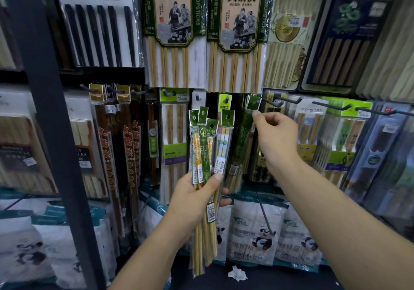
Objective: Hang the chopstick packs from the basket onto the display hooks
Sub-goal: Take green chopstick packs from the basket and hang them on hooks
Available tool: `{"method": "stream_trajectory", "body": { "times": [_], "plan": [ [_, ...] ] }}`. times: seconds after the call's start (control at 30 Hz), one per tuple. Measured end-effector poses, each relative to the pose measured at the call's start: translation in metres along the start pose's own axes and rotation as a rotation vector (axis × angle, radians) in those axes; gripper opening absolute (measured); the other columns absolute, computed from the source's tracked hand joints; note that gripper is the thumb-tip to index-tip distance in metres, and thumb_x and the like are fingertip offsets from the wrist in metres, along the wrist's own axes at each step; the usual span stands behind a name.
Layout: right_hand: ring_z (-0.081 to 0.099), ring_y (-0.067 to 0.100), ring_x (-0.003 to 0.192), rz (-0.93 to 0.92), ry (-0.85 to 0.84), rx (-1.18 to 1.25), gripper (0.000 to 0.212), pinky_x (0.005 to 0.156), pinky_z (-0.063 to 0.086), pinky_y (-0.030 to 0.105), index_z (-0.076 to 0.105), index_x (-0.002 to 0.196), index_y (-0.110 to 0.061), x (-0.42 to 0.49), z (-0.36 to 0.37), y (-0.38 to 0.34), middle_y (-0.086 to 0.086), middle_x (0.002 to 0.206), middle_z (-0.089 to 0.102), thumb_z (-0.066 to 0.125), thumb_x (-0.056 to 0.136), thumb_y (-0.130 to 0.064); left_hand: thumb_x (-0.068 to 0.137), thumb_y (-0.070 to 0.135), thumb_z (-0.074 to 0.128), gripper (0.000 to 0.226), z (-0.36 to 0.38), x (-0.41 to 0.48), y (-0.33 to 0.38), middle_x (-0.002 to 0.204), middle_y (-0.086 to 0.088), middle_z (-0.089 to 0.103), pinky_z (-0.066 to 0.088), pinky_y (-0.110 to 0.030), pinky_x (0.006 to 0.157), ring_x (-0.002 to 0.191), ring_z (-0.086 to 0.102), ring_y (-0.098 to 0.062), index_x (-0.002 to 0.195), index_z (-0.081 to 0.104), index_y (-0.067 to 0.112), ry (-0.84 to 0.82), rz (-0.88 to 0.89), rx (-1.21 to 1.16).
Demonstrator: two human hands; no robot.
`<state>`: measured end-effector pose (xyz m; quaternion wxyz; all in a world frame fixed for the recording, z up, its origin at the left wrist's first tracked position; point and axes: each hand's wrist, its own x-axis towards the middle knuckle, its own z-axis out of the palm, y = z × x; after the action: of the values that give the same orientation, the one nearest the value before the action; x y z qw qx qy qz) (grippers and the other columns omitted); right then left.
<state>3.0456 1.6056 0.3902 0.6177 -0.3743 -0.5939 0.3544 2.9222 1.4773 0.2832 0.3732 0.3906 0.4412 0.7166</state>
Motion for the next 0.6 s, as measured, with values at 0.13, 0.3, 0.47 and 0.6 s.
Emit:
{"method": "stream_trajectory", "body": {
  "times": [0.13,0.3,0.47,0.6],
  "plan": [
    [0.057,-0.007,0.061,0.028,-0.018,0.025,0.023,0.066,0.043,0.018,0.072,0.079,-0.019,-0.021,-0.003,0.003,0.001,0.073,0.067,0.066,0.097,-0.032,0.095,0.02,0.072,0.005,0.0,0.0,-0.001,0.088,-0.005,0.078,0.065,-0.041,0.07,0.085,0.077,-0.026,0.098,0.075,0.017,-0.01,0.014,0.012],
    [0.058,-0.001,0.065,-0.015,-0.219,0.135,0.019,0.061,0.045,0.019,0.076,0.089,-0.027,-0.048,-0.004,-0.004,-0.008,0.085,0.075,0.061,0.1,-0.031,0.092,0.024,0.074,0.015,0.002,0.0,-0.001,0.091,-0.003,0.078,0.065,-0.042,0.071,0.087,0.077,-0.025,0.104,0.074,0.016,-0.03,0.021,0.035],
    [0.057,-0.004,0.062,-0.118,-0.231,0.082,0.016,0.059,0.045,0.009,0.073,0.084,-0.024,-0.051,-0.002,-0.01,-0.015,0.067,0.064,0.065,0.098,-0.022,0.091,0.029,0.076,0.006,0.003,-0.001,-0.003,0.092,-0.004,0.078,0.065,-0.042,0.072,0.088,0.077,-0.027,0.097,0.077,0.028,-0.084,0.021,0.031],
    [0.052,0.002,0.059,-0.07,-0.179,0.109,0.02,0.055,0.044,0.012,0.07,0.082,-0.016,-0.045,-0.006,-0.013,-0.012,0.061,0.057,0.063,0.099,-0.022,0.087,0.036,0.074,0.011,0.001,0.0,-0.004,0.101,-0.004,0.079,0.062,-0.039,0.082,0.099,0.076,-0.026,0.098,0.077,0.032,-0.076,0.022,0.044]
  ]
}}
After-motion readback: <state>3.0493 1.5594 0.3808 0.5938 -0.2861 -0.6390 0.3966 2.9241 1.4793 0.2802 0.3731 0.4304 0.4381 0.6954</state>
